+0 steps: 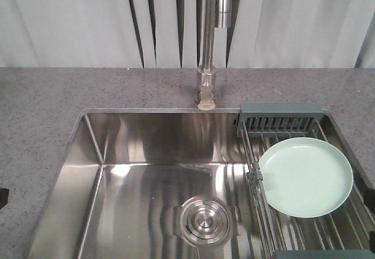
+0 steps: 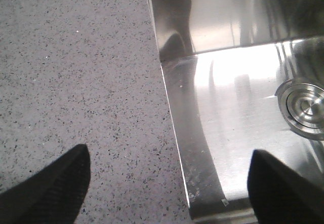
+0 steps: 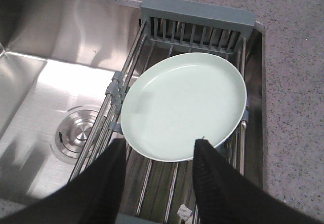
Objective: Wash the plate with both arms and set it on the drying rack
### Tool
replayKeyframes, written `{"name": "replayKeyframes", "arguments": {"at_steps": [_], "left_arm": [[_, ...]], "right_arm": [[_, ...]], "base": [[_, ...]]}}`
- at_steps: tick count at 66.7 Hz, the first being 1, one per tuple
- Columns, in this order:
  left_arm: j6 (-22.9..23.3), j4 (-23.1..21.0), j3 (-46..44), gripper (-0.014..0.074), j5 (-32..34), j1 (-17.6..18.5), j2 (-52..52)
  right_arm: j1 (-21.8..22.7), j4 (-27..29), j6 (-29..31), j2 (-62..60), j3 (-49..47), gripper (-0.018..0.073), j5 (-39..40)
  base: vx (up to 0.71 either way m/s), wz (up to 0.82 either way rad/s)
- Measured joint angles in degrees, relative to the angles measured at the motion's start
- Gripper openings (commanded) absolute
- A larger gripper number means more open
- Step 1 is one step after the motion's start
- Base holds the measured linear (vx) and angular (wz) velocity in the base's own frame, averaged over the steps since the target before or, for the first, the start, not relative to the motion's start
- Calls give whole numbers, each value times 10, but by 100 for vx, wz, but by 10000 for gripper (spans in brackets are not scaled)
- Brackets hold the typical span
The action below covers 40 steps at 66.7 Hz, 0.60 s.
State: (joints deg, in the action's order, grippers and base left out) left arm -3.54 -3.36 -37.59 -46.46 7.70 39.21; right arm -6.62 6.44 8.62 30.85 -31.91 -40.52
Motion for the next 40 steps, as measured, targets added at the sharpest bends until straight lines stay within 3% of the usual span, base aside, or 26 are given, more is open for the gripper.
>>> {"name": "replayKeyframes", "arguments": {"at_steps": [17, 40], "left_arm": [[0, 0, 0, 590, 14, 0, 0], [2, -28, -9, 550, 110, 0, 4]], "right_arm": [[0, 0, 0, 0, 0, 319, 0], [0, 0, 0, 0, 0, 319, 0]], "base": [[0, 0], [0, 0]]}}
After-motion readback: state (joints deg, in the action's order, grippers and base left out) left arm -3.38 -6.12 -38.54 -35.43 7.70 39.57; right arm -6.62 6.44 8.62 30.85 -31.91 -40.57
